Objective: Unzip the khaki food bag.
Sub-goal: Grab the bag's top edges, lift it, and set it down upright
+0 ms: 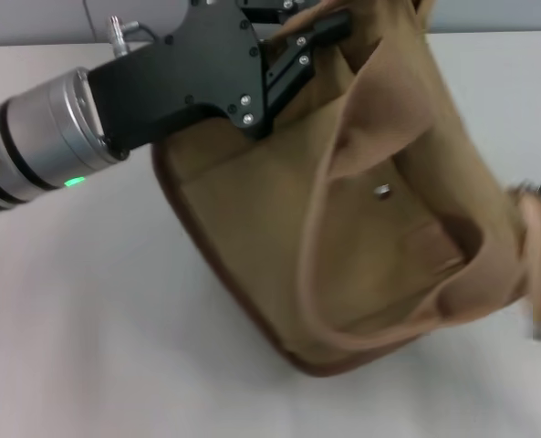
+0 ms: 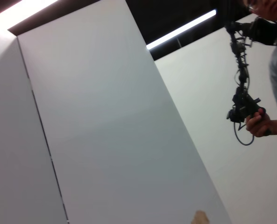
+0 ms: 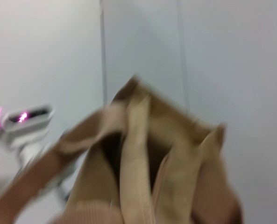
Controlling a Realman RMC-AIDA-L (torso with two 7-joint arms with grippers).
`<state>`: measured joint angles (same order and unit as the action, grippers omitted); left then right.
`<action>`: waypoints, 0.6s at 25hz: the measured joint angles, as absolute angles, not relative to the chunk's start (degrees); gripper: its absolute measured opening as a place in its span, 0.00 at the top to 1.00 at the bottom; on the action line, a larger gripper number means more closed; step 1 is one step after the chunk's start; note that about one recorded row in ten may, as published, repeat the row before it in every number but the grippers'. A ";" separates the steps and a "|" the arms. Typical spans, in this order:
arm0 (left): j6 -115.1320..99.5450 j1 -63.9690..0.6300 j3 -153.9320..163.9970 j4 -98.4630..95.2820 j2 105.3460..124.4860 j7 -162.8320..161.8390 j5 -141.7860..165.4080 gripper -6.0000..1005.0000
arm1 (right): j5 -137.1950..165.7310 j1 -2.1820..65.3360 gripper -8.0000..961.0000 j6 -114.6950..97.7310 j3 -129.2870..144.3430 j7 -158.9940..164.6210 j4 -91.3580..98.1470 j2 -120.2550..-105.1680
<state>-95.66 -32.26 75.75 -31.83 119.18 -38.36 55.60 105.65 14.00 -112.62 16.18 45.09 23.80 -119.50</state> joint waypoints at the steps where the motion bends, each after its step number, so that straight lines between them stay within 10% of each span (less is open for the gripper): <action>1: -95.20 -31.95 77.53 -31.17 119.18 -37.36 53.57 0.90 | 105.63 14.90 0.91 -113.13 14.29 45.68 23.79 -119.52; 15: -90.19 -24.96 106.81 -21.07 119.17 -26.19 21.81 0.87 | 105.60 22.99 0.88 -108.88 10.89 48.66 25.69 -119.33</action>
